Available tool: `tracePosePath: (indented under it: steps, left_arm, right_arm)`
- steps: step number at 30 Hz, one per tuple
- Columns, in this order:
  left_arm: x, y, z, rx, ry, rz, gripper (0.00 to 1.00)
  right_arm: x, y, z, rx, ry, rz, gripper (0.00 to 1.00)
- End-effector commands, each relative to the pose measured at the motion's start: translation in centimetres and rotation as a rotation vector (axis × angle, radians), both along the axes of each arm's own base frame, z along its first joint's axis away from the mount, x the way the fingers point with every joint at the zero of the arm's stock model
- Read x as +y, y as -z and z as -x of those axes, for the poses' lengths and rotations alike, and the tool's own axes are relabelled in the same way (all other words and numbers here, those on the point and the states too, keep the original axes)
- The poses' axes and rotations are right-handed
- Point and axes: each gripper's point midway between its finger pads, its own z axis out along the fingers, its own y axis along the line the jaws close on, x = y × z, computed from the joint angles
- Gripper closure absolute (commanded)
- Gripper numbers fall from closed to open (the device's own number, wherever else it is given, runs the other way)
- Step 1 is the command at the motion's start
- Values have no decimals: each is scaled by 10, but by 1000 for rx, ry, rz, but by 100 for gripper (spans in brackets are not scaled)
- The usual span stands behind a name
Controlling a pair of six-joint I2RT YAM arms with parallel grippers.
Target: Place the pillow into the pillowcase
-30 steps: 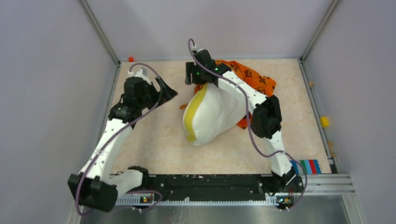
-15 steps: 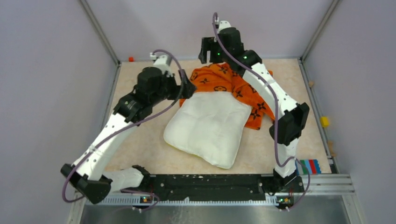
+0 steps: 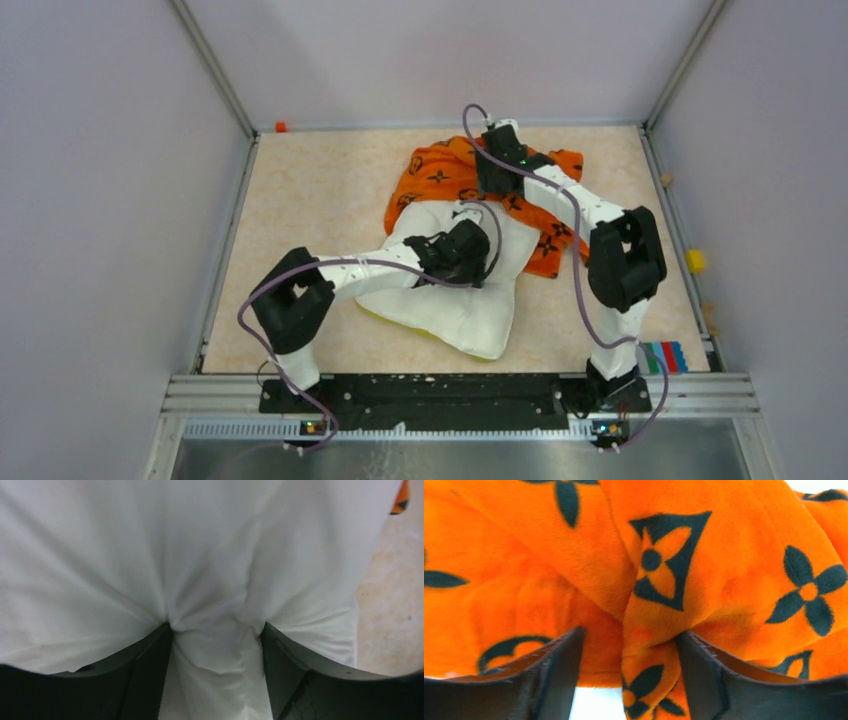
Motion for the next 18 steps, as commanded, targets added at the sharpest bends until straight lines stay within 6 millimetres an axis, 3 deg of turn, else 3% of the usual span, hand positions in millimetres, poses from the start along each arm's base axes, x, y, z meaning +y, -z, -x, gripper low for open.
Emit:
tracePosePath:
  steps: [1, 3, 4, 5, 6, 9, 12, 15, 18]
  left_arm:
    - [50, 22, 4, 8, -189, -99, 55]
    - [75, 27, 14, 23, -221, -122, 90]
    - [87, 26, 19, 31, -239, -127, 100]
    - [100, 23, 21, 36, -257, -130, 100]
    - [110, 19, 24, 32, -267, -132, 100]
    - [139, 4, 30, 7, -297, -143, 100]
    - [157, -2, 35, 20, -307, -145, 100]
    - [164, -9, 37, 20, -317, -149, 100]
    - [165, -12, 39, 23, -316, -142, 100]
  right_arm:
    - [-22, -19, -22, -85, 161, 54, 40]
    - [-36, -35, -13, -95, 217, 82, 64]
    - [-44, -47, -7, -106, 240, 91, 80]
    - [-50, -61, -1, -126, 249, 93, 95]
    - [-54, -75, 3, -147, 251, 86, 100]
    - [-68, -123, 4, -214, 245, 73, 100]
    - [-88, -153, -18, -265, 229, 66, 100]
    - [-128, -157, -53, -288, 272, 140, 100]
    - [-185, -125, -92, -226, 367, 136, 100]
